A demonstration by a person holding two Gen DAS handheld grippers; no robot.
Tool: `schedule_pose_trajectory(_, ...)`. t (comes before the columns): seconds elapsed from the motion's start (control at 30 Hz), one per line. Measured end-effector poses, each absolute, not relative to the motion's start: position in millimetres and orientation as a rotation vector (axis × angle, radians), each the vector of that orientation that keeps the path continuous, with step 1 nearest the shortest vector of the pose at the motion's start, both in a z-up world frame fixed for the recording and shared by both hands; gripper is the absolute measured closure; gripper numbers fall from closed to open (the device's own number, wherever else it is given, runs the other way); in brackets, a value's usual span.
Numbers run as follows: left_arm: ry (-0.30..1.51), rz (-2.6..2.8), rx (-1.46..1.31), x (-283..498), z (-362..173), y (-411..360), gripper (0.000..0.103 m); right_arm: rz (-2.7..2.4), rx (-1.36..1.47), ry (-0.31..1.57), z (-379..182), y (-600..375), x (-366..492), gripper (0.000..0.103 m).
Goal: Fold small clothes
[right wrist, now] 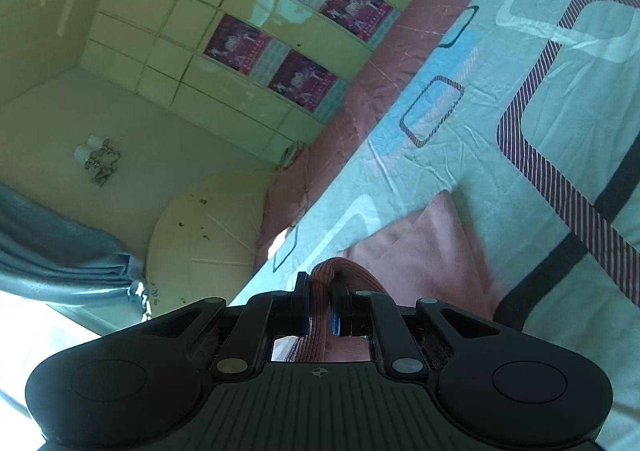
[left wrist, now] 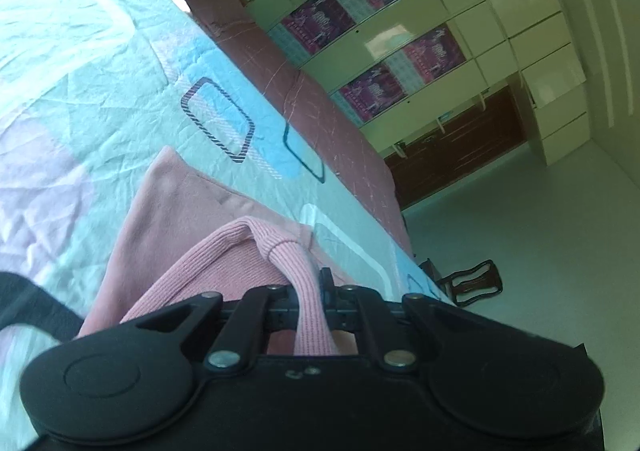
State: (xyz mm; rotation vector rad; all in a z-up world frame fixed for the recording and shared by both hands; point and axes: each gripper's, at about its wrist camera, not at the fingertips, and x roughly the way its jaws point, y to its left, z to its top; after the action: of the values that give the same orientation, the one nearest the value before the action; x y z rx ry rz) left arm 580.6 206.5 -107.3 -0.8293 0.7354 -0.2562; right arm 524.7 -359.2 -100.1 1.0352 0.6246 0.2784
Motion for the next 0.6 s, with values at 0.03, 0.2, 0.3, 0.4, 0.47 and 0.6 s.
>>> schedule_pose_trajectory(0.03,0.763,-0.245,-0.825,597,-116,207,0.099,0.253,1.052,0.653,-111,-359,541,0.094)
schedule_pose_trajectory(0.2,0.849,-0.209,-0.812,642,-142,207,0.057,0.13,1.093,0.729,-152,-362,588,0.07)
schedule_pose_trajectory(0.3,0.763,-0.2,-0.703,634,-129,211,0.026,0.128,0.967,0.646,-142,-365,583,0.019)
schedule_pose_trajectory(0.4,0.78,-0.24,-0.519,642,-121,210,0.035,0.214,0.719,0.695,-129,-344,588,0.045)
schedule_pose_trajectory(0.47,0.806,-0.257,-0.353,650,-119,200,0.043,0.247,0.531,0.731,-126,-323,595,0.055)
schedule_pose_trajectory(0.6,0.83,-0.29,-0.049,664,-121,173,0.055,0.241,0.273,0.747,-126,-293,610,0.055)
